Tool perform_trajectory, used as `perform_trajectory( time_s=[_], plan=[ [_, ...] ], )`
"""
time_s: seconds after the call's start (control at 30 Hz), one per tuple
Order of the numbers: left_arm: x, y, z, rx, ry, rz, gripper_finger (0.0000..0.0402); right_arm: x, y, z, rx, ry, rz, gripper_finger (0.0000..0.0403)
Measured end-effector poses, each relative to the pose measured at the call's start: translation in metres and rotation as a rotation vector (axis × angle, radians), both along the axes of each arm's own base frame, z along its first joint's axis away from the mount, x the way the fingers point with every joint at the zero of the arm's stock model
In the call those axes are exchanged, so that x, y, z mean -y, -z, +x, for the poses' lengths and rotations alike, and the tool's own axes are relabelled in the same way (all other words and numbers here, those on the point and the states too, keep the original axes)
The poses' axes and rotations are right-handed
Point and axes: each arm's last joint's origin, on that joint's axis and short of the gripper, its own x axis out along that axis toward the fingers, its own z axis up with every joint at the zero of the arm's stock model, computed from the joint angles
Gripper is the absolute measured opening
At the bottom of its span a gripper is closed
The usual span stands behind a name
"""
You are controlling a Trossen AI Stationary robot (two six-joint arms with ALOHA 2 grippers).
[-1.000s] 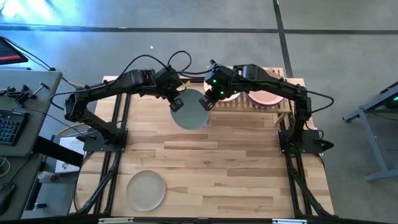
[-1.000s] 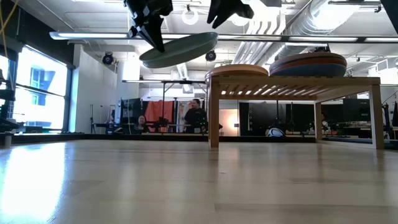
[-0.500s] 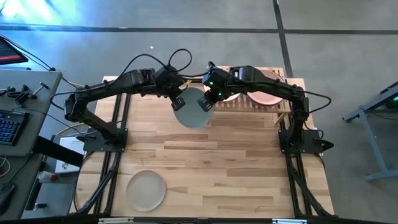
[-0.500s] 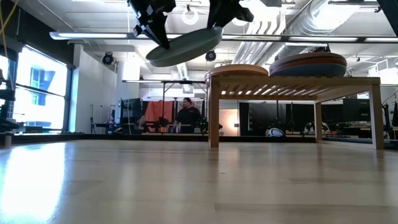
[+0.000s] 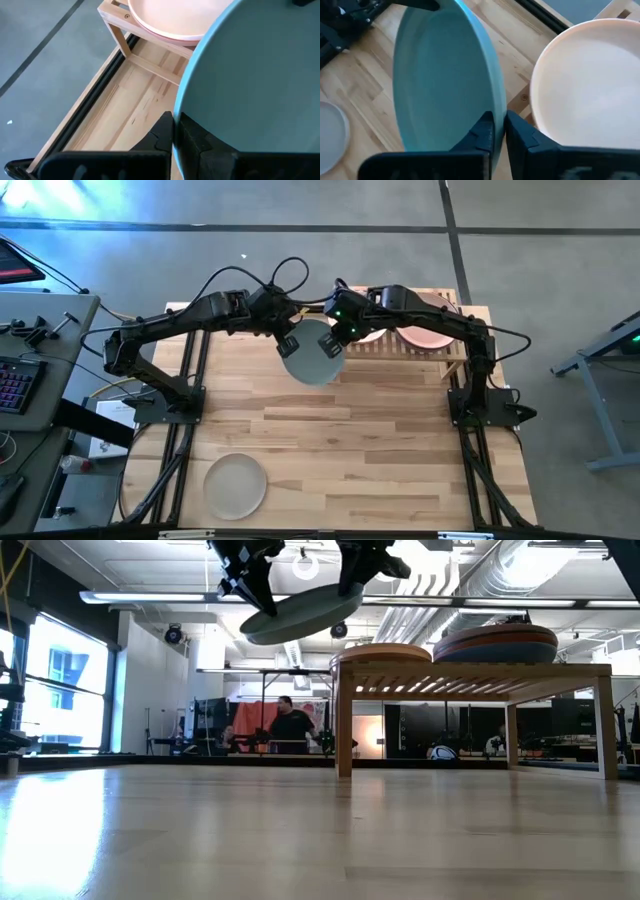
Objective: Place and stack plates onto a shelf
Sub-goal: Stack the light blue plate on the white plate on the shelf
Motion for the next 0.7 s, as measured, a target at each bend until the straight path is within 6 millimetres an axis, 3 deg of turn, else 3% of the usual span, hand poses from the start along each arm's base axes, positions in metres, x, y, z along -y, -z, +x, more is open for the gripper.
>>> perform_trajectory(
  time_s=[0.37,0.7],
  plan=[
    [-0.0008,0.0012,0.0039,0.022,0.025,-0.023,0.0039,0.0018,0.0004,-0.0008,-0.003,0.012,0.012,0.0002],
    [-0.0006,-0.0008,0.0075,0.065,0.062,-0.038,0.0099,0.0012,0.0021,-0.0036,-0.038,-0.002,0.018,0.0]
  ],
)
